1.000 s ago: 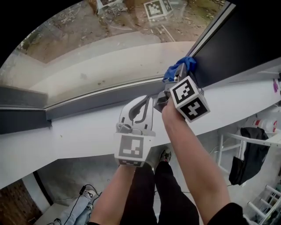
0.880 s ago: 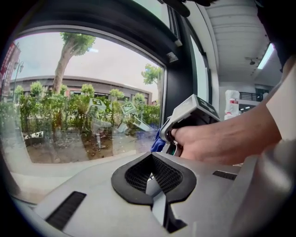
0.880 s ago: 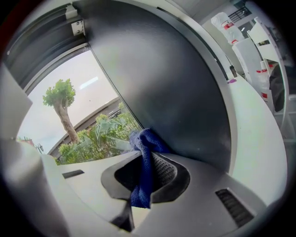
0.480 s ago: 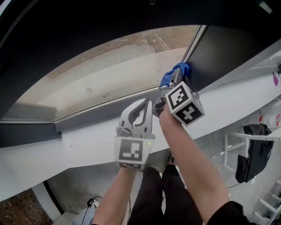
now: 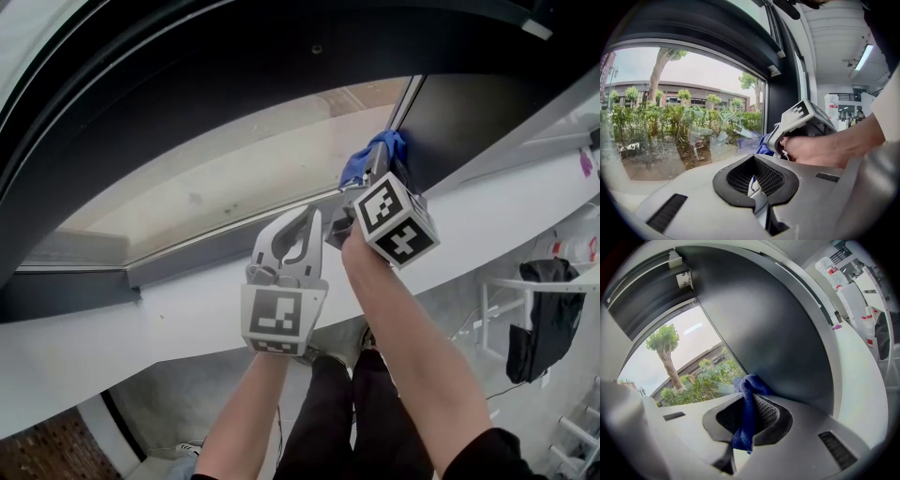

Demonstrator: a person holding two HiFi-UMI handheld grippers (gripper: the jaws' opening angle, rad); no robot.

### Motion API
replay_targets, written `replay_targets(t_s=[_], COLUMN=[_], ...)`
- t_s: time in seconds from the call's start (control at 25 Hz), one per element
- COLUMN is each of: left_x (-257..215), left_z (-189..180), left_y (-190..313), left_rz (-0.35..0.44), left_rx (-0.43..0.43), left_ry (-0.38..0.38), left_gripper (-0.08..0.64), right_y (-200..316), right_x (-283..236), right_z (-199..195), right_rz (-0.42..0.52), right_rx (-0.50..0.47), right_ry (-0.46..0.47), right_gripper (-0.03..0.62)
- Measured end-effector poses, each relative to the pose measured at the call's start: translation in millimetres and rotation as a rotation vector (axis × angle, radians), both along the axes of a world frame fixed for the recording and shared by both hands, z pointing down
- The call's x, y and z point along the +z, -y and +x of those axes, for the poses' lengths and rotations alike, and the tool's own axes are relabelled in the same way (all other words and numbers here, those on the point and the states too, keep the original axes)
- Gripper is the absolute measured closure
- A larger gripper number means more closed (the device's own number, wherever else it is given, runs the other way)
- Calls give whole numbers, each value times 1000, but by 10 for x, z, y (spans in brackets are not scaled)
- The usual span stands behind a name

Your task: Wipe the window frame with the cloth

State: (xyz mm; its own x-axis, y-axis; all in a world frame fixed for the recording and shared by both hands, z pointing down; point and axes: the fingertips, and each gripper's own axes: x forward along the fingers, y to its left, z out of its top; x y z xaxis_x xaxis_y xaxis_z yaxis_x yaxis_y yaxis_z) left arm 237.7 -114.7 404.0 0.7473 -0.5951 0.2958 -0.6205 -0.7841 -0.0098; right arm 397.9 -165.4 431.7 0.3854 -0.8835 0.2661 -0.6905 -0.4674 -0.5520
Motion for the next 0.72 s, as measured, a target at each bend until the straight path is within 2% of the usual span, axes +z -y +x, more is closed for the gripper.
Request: replay_targets(t_s=[0.4, 0.72], left_x=[-355, -556], left_z=[-94, -33], left_y=[49, -15], left_rz=[29, 45], left_rx=[-12, 15], left_ry=[-22, -40], left_gripper=[557, 557], right_y=[-22, -27], right_x=[-455, -764], right_z=[-4, -4], right_rz=[46, 76], right_rx=[9, 8], right_ry=[-41, -70], right_gripper=[563, 563])
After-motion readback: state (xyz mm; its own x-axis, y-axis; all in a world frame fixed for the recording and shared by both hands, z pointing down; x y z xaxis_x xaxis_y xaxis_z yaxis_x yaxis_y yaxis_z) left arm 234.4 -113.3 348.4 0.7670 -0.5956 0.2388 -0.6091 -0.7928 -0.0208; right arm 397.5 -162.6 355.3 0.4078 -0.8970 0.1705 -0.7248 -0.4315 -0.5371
